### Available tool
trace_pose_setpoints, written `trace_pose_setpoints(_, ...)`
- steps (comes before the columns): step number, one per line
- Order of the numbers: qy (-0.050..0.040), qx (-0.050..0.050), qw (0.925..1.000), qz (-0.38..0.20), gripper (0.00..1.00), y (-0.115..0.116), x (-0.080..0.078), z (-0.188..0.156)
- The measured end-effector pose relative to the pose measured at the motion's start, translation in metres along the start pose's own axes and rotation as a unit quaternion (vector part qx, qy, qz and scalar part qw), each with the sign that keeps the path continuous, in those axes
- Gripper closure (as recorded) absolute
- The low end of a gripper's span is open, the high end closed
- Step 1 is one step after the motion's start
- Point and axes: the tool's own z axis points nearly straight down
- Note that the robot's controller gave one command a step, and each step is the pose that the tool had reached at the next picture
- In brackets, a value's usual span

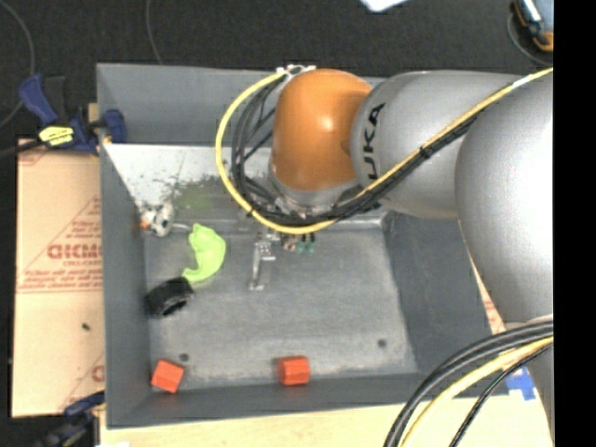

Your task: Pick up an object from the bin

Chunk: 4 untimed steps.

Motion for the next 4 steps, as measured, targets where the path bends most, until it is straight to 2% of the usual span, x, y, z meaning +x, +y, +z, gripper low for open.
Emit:
trace_pose_setpoints(1, 0.0063, 0.000, 0.9992, -0.039, 0.00, 0.042, -0.011, 0.077)
trace_pose_setpoints(2, -0.0017, -0.001, 0.9992, -0.041, 1.00, 0.043, -0.005, 0.083)
trace_pose_setpoints(3, -0.0017, -0.001, 0.9992, -0.040, 1.00, 0.043, -0.005, 0.083)
trace_pose_setpoints(4, -0.0013, -0.001, 0.9994, -0.035, 1.00, 0.043, -0.007, -0.003)
